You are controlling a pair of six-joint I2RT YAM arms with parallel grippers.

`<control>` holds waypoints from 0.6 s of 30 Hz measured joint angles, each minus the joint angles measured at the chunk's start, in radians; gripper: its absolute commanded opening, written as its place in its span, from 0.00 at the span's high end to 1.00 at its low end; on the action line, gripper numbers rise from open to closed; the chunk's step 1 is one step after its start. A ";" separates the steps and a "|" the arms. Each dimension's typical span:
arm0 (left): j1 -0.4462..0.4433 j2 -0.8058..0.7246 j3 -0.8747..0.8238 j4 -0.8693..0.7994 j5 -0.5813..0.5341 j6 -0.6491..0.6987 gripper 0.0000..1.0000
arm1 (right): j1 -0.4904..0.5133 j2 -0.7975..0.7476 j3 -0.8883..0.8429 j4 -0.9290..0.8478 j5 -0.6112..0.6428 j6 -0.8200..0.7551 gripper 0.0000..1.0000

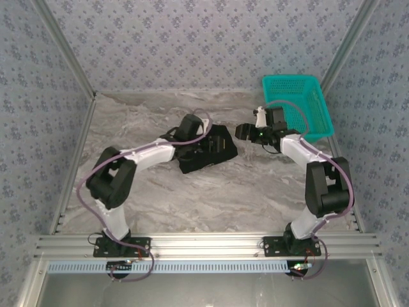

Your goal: Fold the inside-out t-shirt

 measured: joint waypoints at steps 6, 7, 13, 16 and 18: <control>0.006 0.095 0.064 -0.144 -0.038 0.040 0.29 | 0.000 -0.008 -0.019 -0.025 0.036 0.000 0.28; 0.021 0.095 0.065 -0.171 -0.038 0.061 0.29 | 0.000 -0.008 -0.022 -0.025 0.038 0.000 0.28; 0.197 0.091 0.077 -0.304 -0.023 0.217 0.28 | 0.005 -0.007 -0.024 -0.024 0.042 0.000 0.28; 0.308 0.077 0.079 -0.358 -0.030 0.284 0.28 | 0.018 -0.005 -0.023 -0.024 0.044 0.002 0.28; 0.385 0.075 0.090 -0.387 -0.033 0.309 0.28 | 0.032 0.002 -0.014 -0.027 0.044 0.003 0.28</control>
